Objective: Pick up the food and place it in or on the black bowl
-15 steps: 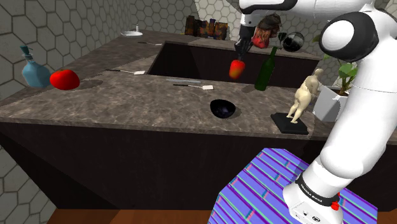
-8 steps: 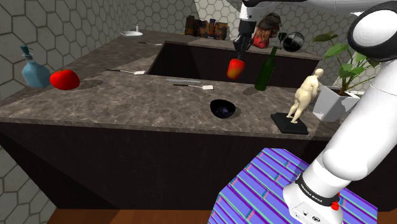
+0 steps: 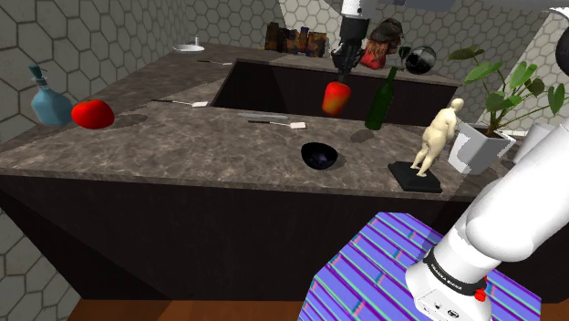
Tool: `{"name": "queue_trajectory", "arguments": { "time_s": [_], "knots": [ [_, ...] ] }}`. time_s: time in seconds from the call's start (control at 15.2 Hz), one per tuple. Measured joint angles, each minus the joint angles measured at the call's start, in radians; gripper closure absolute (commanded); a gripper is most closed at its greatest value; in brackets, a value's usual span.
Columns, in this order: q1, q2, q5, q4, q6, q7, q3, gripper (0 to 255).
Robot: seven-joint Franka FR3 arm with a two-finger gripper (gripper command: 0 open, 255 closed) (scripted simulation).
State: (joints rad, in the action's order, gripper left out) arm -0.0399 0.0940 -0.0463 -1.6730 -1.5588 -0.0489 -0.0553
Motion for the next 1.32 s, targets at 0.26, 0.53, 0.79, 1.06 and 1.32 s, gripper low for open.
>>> {"name": "queue_trajectory", "arguments": {
  "time_s": [0.26, 0.53, 0.79, 1.06, 1.32],
  "knots": [
    [0.034, 0.068, 0.005, -0.043, 0.028, -0.077, 0.044, 255],
    [0.038, 0.089, 0.006, -0.104, -0.011, -0.09, 0.05, 255],
    [0.038, 0.1, 0.005, -0.172, -0.066, -0.092, 0.05, 255],
    [0.038, 0.112, 0.005, -0.238, -0.121, -0.094, 0.05, 255],
    [0.038, 0.111, 0.005, -0.289, -0.173, -0.096, 0.049, 255]
  ]
}}
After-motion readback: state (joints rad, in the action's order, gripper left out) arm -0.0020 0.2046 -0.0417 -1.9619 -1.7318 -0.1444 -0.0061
